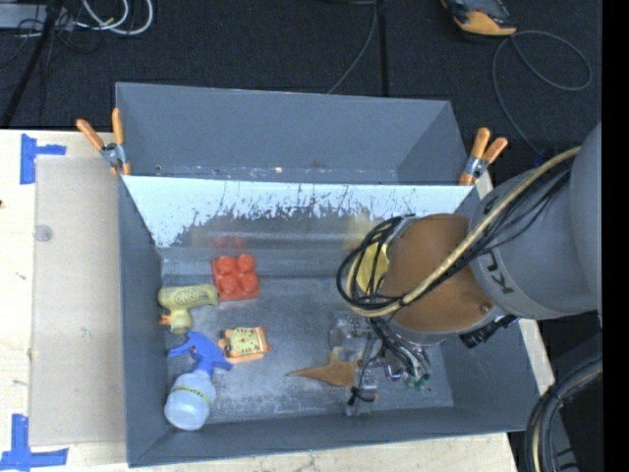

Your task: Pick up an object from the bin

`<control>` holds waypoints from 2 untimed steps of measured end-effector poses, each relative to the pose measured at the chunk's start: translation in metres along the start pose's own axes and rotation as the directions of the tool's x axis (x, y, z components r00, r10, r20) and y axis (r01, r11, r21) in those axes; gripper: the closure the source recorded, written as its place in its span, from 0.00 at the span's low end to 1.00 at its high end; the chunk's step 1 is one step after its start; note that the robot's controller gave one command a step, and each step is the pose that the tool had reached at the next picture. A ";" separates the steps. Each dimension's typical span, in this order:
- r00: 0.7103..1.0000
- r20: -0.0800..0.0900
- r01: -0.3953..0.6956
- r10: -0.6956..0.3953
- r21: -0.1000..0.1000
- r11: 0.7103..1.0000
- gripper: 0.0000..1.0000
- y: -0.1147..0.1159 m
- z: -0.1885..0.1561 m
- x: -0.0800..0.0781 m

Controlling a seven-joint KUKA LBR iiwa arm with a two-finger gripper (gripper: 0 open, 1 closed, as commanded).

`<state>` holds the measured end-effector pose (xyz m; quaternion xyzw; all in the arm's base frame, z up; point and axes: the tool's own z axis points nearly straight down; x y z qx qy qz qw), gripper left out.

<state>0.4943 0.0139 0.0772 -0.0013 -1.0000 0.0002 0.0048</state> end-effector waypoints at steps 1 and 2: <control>0.998 -0.005 0.058 -0.058 -0.002 0.998 1.00 0.000 0.008 0.020; 0.998 -0.007 0.057 -0.057 -0.002 0.998 1.00 0.000 0.008 0.020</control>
Offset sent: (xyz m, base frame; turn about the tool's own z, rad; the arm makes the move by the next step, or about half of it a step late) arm 0.0000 0.0000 0.0000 0.0000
